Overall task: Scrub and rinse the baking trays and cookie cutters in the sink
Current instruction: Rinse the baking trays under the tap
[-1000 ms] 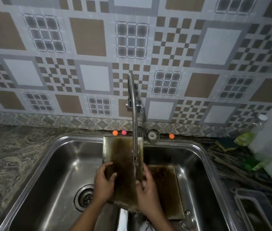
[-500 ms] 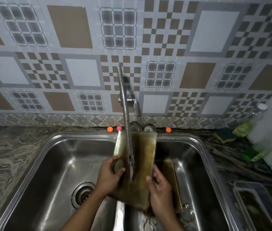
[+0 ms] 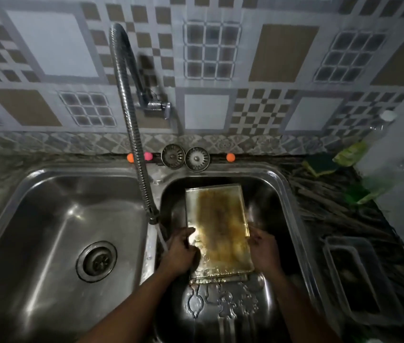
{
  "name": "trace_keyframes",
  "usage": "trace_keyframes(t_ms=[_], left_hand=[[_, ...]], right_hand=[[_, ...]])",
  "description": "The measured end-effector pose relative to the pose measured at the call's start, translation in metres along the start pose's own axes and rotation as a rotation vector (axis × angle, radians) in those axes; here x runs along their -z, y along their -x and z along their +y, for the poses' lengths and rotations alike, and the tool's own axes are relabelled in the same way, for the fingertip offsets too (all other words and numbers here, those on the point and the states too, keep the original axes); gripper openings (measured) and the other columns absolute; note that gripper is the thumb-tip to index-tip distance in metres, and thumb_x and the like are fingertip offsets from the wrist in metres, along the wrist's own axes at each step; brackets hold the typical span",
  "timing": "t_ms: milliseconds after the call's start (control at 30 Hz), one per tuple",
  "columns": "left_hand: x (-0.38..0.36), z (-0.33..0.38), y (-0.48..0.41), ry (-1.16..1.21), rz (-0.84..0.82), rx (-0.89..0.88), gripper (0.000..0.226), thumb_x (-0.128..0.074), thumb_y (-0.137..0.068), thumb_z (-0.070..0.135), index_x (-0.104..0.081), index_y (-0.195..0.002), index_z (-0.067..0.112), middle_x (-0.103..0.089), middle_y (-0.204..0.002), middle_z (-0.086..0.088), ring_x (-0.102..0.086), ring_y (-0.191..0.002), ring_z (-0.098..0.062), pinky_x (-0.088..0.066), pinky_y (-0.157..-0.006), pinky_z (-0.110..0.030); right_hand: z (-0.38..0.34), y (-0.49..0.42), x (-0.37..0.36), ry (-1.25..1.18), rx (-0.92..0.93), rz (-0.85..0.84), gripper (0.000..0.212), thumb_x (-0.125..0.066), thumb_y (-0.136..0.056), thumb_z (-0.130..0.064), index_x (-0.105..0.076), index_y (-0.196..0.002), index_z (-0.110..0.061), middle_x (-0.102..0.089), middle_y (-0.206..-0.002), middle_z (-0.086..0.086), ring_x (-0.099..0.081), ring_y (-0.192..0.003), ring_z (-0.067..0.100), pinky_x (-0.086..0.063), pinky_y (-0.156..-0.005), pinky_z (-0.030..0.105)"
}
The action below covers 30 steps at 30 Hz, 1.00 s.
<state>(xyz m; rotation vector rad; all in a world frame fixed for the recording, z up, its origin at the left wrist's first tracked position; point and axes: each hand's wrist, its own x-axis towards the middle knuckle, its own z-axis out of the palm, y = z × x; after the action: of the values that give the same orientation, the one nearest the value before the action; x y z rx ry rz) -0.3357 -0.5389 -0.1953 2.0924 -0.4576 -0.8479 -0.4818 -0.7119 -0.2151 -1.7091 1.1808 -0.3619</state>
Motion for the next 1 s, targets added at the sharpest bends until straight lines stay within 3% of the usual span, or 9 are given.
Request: trace_keyframes(t_ms=[67,133,233,367,533,633,800,900,1000], left_hand=[[-0.009,-0.008,-0.008,0.061,-0.009,0.062,0.048,-0.053,-0.082,-0.015,-0.057,-0.125,0.006,-0.063,-0.093,-0.01,-0.059,-0.05,0.012,-0.044,-0.052,-0.003],[-0.015,-0.017,-0.015,0.018,0.015,0.072,0.046,-0.06,-0.079,-0.008,-0.06,-0.124,0.005,-0.066,-0.094,-0.012,-0.067,-0.061,0.003,-0.052,-0.062,-0.01],[-0.025,-0.032,-0.025,0.039,0.013,0.131,0.058,-0.063,-0.064,0.009,-0.061,-0.123,0.008,-0.069,-0.089,-0.02,-0.067,-0.067,-0.029,-0.061,-0.065,-0.04],[-0.026,-0.023,-0.021,0.021,0.084,0.166,0.037,-0.059,-0.085,0.0,-0.063,-0.121,0.01,-0.068,-0.099,-0.01,-0.062,-0.06,0.001,-0.041,-0.049,-0.002],[-0.023,-0.018,-0.018,0.097,0.068,0.158,0.04,-0.06,-0.085,-0.006,-0.06,-0.122,0.009,-0.057,-0.082,0.012,-0.055,-0.054,0.015,-0.049,-0.062,-0.004],[-0.019,-0.019,-0.014,0.108,0.014,0.156,0.048,-0.059,-0.086,-0.003,-0.054,-0.132,0.012,-0.056,-0.08,0.014,-0.055,-0.047,0.014,-0.043,-0.048,-0.004],[-0.016,-0.028,-0.012,0.069,-0.071,0.19,0.067,-0.069,-0.084,0.012,-0.042,-0.144,0.021,-0.057,-0.132,-0.008,-0.064,-0.09,-0.01,-0.053,-0.076,-0.019],[-0.016,-0.027,-0.009,0.204,-0.208,0.282,0.086,-0.073,-0.083,0.016,-0.024,-0.15,0.039,-0.053,-0.137,-0.013,-0.068,-0.088,-0.021,-0.059,-0.077,-0.034],[-0.015,-0.023,-0.008,0.197,-0.142,0.257,0.093,-0.071,-0.076,0.036,-0.017,-0.151,0.042,-0.046,-0.144,-0.006,-0.063,-0.107,-0.024,-0.056,-0.088,-0.036]], right_hand=[[0.018,-0.013,-0.01,0.04,-0.022,-0.04,0.037,-0.056,-0.085,0.013,-0.068,-0.115,-0.003,-0.072,-0.102,0.009,-0.068,-0.095,0.024,-0.046,-0.065,0.004],[0.038,-0.023,-0.02,0.073,-0.047,-0.069,0.035,-0.055,-0.082,0.016,-0.07,-0.109,-0.001,-0.072,-0.098,0.011,-0.068,-0.095,0.027,-0.046,-0.066,0.004],[0.059,-0.033,-0.025,0.044,-0.085,-0.108,0.035,-0.056,-0.081,0.018,-0.07,-0.106,-0.003,-0.072,-0.094,0.009,-0.069,-0.094,0.03,-0.056,-0.078,0.029],[0.071,-0.036,-0.03,0.067,-0.051,-0.086,0.035,-0.055,-0.08,0.014,-0.072,-0.102,-0.008,-0.071,-0.101,0.01,-0.068,-0.094,0.027,-0.054,-0.085,0.036],[0.066,-0.026,-0.031,0.082,-0.045,-0.04,0.038,-0.057,-0.079,0.014,-0.072,-0.099,-0.014,-0.071,-0.094,0.007,-0.068,-0.085,0.022,-0.056,-0.077,0.035],[0.057,-0.023,-0.032,0.154,-0.028,-0.036,0.04,-0.056,-0.077,0.015,-0.072,-0.101,-0.014,-0.07,-0.094,0.001,-0.067,-0.082,0.017,-0.054,-0.071,0.025],[0.043,-0.009,-0.023,0.287,-0.085,-0.09,0.036,-0.06,-0.075,0.016,-0.062,-0.098,-0.012,-0.058,-0.09,0.0,-0.058,-0.082,0.019,-0.038,-0.058,0.012],[0.037,-0.001,-0.017,0.256,-0.08,-0.101,0.039,-0.058,-0.075,0.018,-0.056,-0.088,-0.018,-0.056,-0.083,-0.004,-0.06,-0.084,0.024,-0.044,-0.062,0.02],[0.02,0.0,-0.013,0.258,-0.045,-0.083,0.03,-0.059,-0.083,0.01,-0.056,-0.079,-0.02,-0.059,-0.079,0.0,-0.061,-0.078,0.024,-0.047,-0.062,0.025]])
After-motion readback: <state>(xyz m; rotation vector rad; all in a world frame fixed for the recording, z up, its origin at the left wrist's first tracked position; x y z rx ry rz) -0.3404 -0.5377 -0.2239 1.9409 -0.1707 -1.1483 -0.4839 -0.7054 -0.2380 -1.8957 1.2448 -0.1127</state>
